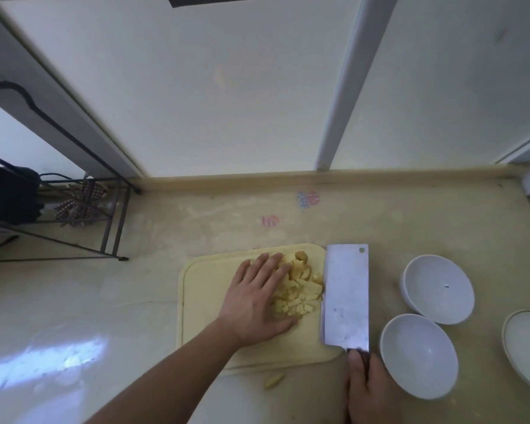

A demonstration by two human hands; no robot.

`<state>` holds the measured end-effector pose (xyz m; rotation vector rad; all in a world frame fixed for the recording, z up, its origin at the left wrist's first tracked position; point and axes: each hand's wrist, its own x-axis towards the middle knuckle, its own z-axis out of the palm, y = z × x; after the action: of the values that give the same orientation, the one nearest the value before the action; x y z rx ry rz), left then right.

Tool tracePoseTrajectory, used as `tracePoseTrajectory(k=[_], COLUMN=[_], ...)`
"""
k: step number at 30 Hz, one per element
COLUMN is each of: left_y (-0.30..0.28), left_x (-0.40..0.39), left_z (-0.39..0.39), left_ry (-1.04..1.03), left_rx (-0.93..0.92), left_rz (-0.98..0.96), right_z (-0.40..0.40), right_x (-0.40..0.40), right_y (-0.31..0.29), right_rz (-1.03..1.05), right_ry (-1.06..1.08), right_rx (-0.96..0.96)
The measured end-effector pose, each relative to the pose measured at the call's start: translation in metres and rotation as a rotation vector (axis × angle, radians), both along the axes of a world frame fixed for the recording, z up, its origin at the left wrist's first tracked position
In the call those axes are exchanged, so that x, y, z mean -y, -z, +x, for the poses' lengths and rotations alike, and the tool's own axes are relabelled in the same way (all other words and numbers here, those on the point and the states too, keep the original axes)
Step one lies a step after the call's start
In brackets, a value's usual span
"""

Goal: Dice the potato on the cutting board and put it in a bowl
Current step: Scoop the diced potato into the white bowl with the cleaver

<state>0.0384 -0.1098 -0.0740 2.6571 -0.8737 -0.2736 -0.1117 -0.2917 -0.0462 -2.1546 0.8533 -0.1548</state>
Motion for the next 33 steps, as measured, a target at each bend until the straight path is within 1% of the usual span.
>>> tracePoseTrajectory(k=[4, 6, 9, 13, 18, 21, 25, 29, 33], left_y=[0.002, 0.002, 0.002, 0.004, 0.009, 0.011, 0.011, 0.009, 0.006], left_x=[0.002, 0.004, 0.007, 0.005, 0.003, 0.0, -0.003, -0.007, -0.01], left_z=[0.002, 0.003, 0.004, 0.004, 0.003, 0.002, 0.002, 0.001, 0.001], left_ry=[0.018, 0.021, 0.022, 0.025, 0.07, 0.105, 0.16, 0.2, 0.221], left_rx=[0.013, 0.016, 0.02, 0.041, 0.109, 0.161, 0.18, 0.169, 0.135], left_rz=[-0.027, -0.029, -0.013, -0.015, -0.067, -0.123, -0.16, -0.23, -0.27], right_z=[-0.003, 0.002, 0.013, 0.024, 0.026, 0.026, 0.018, 0.009, -0.001], right_x=[0.0, 0.002, 0.007, 0.01, 0.018, 0.019, 0.015, 0.015, 0.016], right_y=[-0.003, -0.003, -0.008, -0.008, -0.013, -0.014, -0.01, -0.011, -0.005], right_rz=[0.147, 0.238, 0.356, 0.365, 0.38, 0.424, 0.487, 0.575, 0.587], right_ry=[-0.017, -0.047, -0.183, -0.438, -0.517, -0.507, -0.349, -0.301, -0.255], right_rx=[-0.082, -0.217, -0.348, -0.484, -0.514, -0.481, -0.378, -0.388, -0.374])
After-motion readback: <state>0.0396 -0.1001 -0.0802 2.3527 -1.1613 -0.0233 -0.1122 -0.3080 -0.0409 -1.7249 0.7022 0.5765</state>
